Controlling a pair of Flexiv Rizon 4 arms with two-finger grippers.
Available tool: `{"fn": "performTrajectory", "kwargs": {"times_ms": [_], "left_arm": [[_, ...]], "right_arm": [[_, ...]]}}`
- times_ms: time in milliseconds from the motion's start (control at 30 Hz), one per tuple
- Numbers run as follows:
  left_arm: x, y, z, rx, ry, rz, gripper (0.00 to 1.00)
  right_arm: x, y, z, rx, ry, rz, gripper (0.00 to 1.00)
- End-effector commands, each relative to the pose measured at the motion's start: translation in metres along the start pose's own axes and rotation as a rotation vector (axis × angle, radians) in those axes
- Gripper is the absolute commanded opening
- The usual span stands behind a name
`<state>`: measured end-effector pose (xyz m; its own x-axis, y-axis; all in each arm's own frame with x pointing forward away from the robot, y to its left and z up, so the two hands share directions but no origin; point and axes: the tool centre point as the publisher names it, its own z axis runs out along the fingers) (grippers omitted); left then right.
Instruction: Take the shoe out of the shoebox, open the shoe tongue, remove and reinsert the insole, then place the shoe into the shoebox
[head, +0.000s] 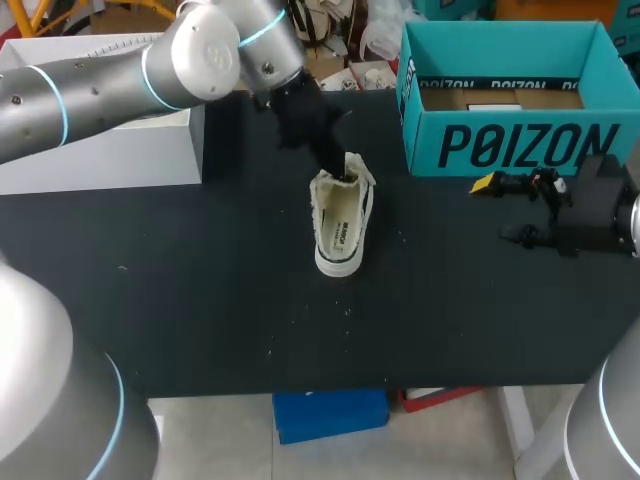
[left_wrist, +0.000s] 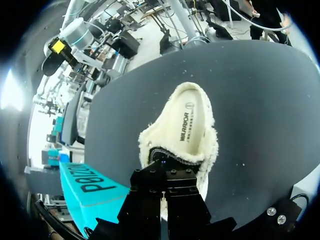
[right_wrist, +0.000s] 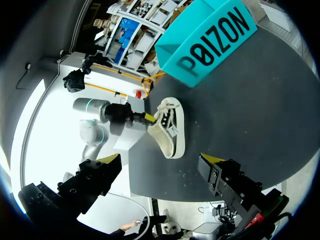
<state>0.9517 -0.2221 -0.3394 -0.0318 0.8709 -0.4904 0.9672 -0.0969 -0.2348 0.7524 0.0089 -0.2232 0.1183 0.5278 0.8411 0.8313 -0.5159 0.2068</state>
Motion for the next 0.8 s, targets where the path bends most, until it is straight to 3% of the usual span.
{"fn": "performTrajectory", "kwargs": {"times_ms": [33, 167, 333, 600, 800], "left_arm": [[0.010, -0.004, 0.015, 0.023, 0.032, -0.003, 0.00], [0.022, -0.016, 0.035, 0.074, 0.074, -0.006, 0.00], [0.022, -0.022, 0.044, 0.097, 0.087, 0.002, 0.00], [0.005, -0.027, -0.010, 0.035, 0.049, 0.043, 0.00], [0.006, -0.044, -0.048, 0.020, 0.087, 0.052, 0.00]], "right_arm": [[0.001, 0.000, 0.001, -0.002, -0.002, 0.001, 1.00], [0.001, 0.000, 0.001, -0.002, -0.002, 0.001, 1.00], [0.001, 0.000, 0.001, -0.002, -0.002, 0.001, 1.00], [0.001, 0.000, 0.001, -0.002, -0.002, 0.001, 1.00], [0.001, 0.000, 0.001, -0.002, -0.002, 0.001, 1.00]]}}
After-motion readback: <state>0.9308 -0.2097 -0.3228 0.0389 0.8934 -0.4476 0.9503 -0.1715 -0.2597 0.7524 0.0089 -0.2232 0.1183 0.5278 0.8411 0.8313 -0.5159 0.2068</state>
